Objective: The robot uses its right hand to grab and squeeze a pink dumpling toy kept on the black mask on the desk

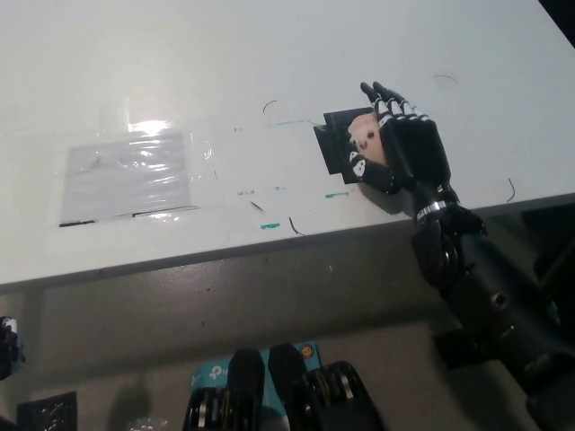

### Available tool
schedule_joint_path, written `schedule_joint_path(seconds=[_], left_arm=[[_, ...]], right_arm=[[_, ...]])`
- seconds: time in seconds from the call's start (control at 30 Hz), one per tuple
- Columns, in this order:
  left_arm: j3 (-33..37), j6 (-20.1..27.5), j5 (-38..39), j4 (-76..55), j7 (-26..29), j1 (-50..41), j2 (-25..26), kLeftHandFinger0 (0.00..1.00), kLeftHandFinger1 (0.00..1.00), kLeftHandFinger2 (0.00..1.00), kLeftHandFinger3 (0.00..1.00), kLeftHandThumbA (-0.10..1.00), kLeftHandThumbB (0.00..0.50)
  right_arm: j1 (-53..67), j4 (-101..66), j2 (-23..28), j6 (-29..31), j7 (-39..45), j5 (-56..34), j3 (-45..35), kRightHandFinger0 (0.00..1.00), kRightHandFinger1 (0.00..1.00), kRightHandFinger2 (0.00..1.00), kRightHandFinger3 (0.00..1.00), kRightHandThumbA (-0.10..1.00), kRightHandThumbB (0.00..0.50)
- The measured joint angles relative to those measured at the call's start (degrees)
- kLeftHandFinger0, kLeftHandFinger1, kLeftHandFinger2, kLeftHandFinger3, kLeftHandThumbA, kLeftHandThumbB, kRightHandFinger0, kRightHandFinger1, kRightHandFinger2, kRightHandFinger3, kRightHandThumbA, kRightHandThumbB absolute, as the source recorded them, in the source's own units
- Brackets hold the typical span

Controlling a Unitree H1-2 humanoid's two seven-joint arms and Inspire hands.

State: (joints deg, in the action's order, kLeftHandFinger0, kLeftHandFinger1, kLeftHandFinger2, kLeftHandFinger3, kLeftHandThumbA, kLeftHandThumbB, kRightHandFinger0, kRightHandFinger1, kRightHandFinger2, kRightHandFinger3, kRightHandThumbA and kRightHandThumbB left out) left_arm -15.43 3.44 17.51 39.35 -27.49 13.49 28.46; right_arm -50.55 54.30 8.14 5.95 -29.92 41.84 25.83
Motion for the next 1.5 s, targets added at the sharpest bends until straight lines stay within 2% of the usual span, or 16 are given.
schedule_joint_path(seconds=[0.1,0.2,0.5,0.57,0.6,0.63,0.73,0.77,0.8,0.83,0.87,1.0,1.1,1.23,1.33,1.5], left_arm=[[-0.01,0.02,0.02,0.04,0.0,-0.01,0.0,0.0,0.01,0.11,0.14,1.0,0.5],[0.0,0.05,0.07,0.25,-0.02,-0.01,-0.02,0.0,0.01,0.1,0.12,1.0,0.5],[0.0,0.06,0.14,0.3,-0.02,-0.04,-0.02,0.0,0.02,0.11,0.11,1.0,0.5],[0.01,0.07,0.14,0.34,-0.02,-0.03,-0.06,0.0,0.0,0.1,0.11,1.0,0.5],[0.01,0.07,0.14,0.33,-0.02,-0.03,-0.08,0.0,0.0,0.09,0.11,1.0,0.5],[0.01,0.08,0.14,0.33,-0.02,-0.05,-0.09,0.0,0.0,0.09,0.11,1.0,0.5],[0.01,0.12,0.14,0.46,-0.03,-0.06,-0.11,0.0,0.0,0.09,0.1,1.0,0.5],[-0.01,0.14,0.14,0.47,-0.02,-0.17,-0.08,0.0,0.0,0.09,0.1,1.0,0.5],[0.0,0.16,0.14,0.49,-0.02,-0.21,-0.09,0.0,0.0,0.09,0.1,1.0,0.5],[0.01,0.2,0.14,0.51,-0.02,-0.23,-0.1,0.0,0.0,0.08,0.1,1.0,0.5],[0.01,0.25,0.14,0.51,-0.03,-0.23,-0.1,0.0,0.0,0.08,0.1,1.0,0.5],[0.02,0.47,0.14,0.51,-0.03,-0.28,-0.08,0.0,0.0,0.08,0.11,1.0,0.5],[0.02,0.53,0.14,0.53,-0.02,-0.38,-0.08,0.0,0.01,0.09,0.12,1.0,0.5],[0.02,0.5,0.14,0.51,-0.02,-0.42,-0.12,0.0,0.01,0.09,0.11,1.0,0.5],[0.02,0.51,0.11,0.41,-0.01,-0.51,-0.13,0.0,0.01,0.1,0.12,1.0,0.5],[0.02,0.52,0.12,0.43,-0.01,-0.51,-0.15,0.0,0.01,0.09,0.11,1.0,0.5]], right_arm=[[1.14,-3.48,0.0,-2.34,0.53,0.12,-0.05,1.0,1.0,1.0,1.0,0.83,0.499],[2.73,-7.02,0.01,-4.37,1.17,0.1,-0.34,1.0,1.0,1.0,1.0,0.8,0.5],[7.18,-20.15,0.64,-7.91,6.27,-0.27,-1.77,1.0,1.0,1.0,1.0,0.71,0.429],[8.0,-23.85,1.03,-8.37,8.12,-0.69,-2.64,1.0,1.0,1.0,1.0,0.6,0.395],[8.65,-25.58,1.29,-8.49,8.8,-0.88,-3.12,1.0,1.0,1.0,1.0,0.49,0.339],[9.4,-27.35,1.63,-8.55,9.33,-1.08,-3.63,1.0,1.0,1.0,1.0,0.46,0.327],[12.46,-33.24,2.63,-8.43,10.4,-1.71,-5.56,1.0,1.0,1.0,1.0,0.33,0.206],[13.46,-35.21,3.03,-8.43,10.79,-2.01,-6.13,0.65,0.93,1.0,1.0,0.19,0.179],[14.59,-37.09,3.44,-8.46,11.31,-2.47,-6.86,0.27,0.47,0.76,0.72,0.11,0.174],[16.03,-39.56,3.94,-8.43,11.68,-2.9,-7.82,0.07,0.21,0.47,0.63,0.1,0.17],[17.36,-41.82,4.41,-8.36,11.94,-3.29,-8.73,0.0,0.01,0.23,0.54,0.11,0.163],[24.06,-49.82,6.29,-8.11,12.82,-4.98,-12.58,0.01,0.01,0.15,0.49,0.1,0.172],[30.12,-52.7,6.66,-7.61,13.47,-7.75,-16.17,0.1,0.09,0.27,0.56,0.05,0.153],[36.47,-52.72,6.42,-7.17,14.68,-12.17,-20.08,0.05,0.06,0.28,0.61,0.02,0.153],[40.15,-52.38,5.66,-6.95,15.64,-16.19,-23.24,0.0,0.0,0.23,0.64,0.06,0.164],[42.71,-51.96,2.81,-6.86,16.35,-21.74,-27.85,0.0,0.0,0.15,0.57,0.11,0.162]])
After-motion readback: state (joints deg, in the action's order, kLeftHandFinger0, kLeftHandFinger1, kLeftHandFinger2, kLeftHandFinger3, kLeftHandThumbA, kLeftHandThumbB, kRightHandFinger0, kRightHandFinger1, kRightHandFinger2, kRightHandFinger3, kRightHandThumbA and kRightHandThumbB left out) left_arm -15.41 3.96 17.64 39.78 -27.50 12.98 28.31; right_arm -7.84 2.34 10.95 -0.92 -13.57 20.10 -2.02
